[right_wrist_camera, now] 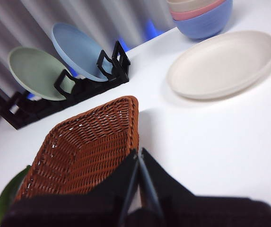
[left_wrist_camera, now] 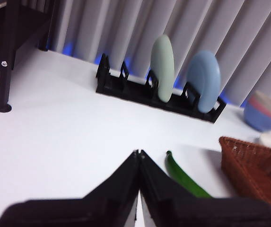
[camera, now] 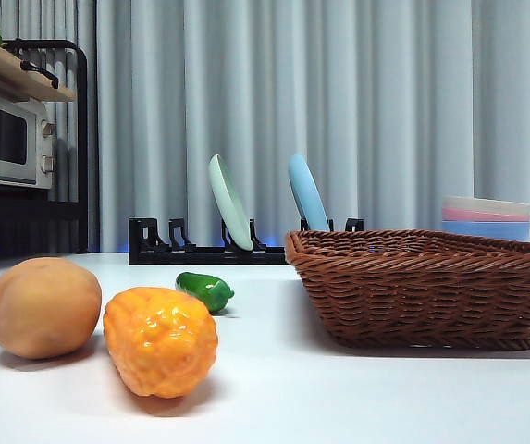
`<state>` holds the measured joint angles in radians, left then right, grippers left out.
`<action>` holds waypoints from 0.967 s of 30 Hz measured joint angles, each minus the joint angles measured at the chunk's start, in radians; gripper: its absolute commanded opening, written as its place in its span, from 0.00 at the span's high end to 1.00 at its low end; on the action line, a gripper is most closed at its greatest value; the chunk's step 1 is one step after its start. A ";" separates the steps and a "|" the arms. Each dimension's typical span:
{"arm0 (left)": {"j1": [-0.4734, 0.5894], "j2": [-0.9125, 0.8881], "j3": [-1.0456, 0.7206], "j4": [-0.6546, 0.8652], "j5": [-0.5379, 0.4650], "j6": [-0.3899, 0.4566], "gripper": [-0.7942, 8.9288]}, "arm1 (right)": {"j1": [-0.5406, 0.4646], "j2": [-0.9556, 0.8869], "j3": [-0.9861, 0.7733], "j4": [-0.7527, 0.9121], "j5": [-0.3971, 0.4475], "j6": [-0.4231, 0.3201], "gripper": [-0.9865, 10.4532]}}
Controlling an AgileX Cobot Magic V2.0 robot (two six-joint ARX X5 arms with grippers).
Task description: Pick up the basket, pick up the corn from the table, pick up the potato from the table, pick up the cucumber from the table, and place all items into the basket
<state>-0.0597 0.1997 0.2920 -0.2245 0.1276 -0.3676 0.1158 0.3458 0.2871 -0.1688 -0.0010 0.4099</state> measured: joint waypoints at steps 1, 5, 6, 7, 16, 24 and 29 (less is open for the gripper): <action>0.000 0.034 0.022 -0.007 0.003 0.007 0.92 | 0.000 0.040 0.029 0.000 -0.002 -0.017 0.92; 0.000 0.201 0.129 -0.025 0.022 0.049 0.92 | -0.003 0.229 0.165 -0.003 -0.065 -0.095 0.92; 0.000 0.246 0.160 -0.033 0.032 0.062 0.92 | -0.004 0.278 0.201 -0.006 -0.084 -0.111 0.92; 0.000 0.277 0.182 -0.038 0.043 0.072 0.92 | -0.004 0.324 0.235 -0.016 -0.100 -0.123 0.92; 0.000 0.658 0.422 -0.113 0.275 0.157 0.92 | -0.004 0.726 0.567 -0.298 -0.281 -0.267 0.91; -0.002 0.829 0.533 -0.171 0.373 0.200 0.54 | -0.004 0.901 0.681 -0.397 -0.287 -0.344 0.52; -0.003 0.838 0.534 -0.171 0.372 0.203 0.54 | -0.007 0.939 0.682 -0.385 -0.285 -0.351 0.53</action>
<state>-0.0631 1.0374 0.8265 -0.3958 0.4999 -0.1650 0.1089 1.2850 0.9688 -0.5537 -0.2863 0.0593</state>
